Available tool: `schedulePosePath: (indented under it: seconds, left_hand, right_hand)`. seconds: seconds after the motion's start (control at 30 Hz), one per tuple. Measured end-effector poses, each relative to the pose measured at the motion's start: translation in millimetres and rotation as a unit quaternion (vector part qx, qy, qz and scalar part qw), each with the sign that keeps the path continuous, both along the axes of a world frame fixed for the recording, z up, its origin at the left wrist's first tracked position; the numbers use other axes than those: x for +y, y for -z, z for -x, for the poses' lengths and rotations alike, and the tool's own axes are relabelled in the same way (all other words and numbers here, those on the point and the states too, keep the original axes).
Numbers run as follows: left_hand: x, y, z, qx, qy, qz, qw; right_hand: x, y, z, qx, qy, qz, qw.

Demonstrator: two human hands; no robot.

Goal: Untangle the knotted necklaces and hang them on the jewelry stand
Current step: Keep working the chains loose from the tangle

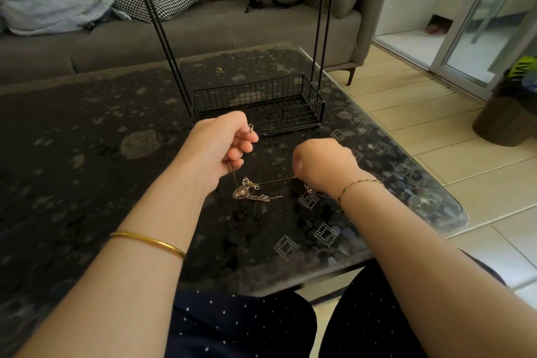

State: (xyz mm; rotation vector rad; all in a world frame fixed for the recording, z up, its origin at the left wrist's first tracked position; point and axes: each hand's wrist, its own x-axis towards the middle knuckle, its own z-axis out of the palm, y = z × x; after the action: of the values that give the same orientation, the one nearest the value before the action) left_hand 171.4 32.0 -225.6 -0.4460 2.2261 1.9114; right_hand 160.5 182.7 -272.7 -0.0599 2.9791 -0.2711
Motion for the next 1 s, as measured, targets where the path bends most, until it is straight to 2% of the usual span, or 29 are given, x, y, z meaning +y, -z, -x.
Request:
schedulePosePath:
  seconds: [0.1,0.2,0.3,0.43,0.63,0.67,0.73,0.83,0.9,1.0]
  left_hand:
    - [-0.2,1.6,0.8,0.000,-0.005,-0.014,1.000]
    - [-0.6,0.9,1.2,0.011,-0.016,-0.055,0.998]
    - [-3.7,-0.9,0.8,0.030,-0.033,-0.133,0.990]
    - [-9.9,-3.8,2.9,0.063,-0.087,-0.204,0.973]
    - [-13.1,-8.4,1.9,0.081,-0.131,-0.281,0.947]
    - [-13.9,-7.8,2.1,0.078,-0.133,-0.274,0.949]
    - [-15.1,-4.6,3.3,0.060,-0.133,-0.233,0.962]
    - [-13.2,3.8,6.2,0.013,-0.112,-0.126,0.986]
    - [-9.7,9.6,8.5,-0.017,-0.084,-0.063,0.994]
    - [-5.6,16.7,9.8,-0.043,-0.025,-0.002,0.999]
  right_hand:
    - [-17.3,2.4,4.2,-0.027,-0.083,0.052,0.995]
    - [-28.7,9.3,2.4,0.004,-0.158,0.020,0.987]
    - [-34.8,14.0,2.7,0.053,-0.175,-0.004,0.983]
    - [-37.1,16.9,3.5,0.069,-0.180,-0.027,0.981]
    - [-38.2,17.8,1.3,0.055,-0.197,-0.079,0.976]
    - [-36.8,17.9,2.8,0.051,-0.181,-0.055,0.981]
    - [-31.7,13.1,5.9,0.028,-0.118,0.065,0.991]
    - [-22.7,-0.8,9.8,0.011,-0.055,0.251,0.966]
    - [-19.6,-10.9,8.0,0.015,-0.046,0.315,0.948]
    - [-18.8,-22.5,4.9,0.050,-0.050,0.337,0.939]
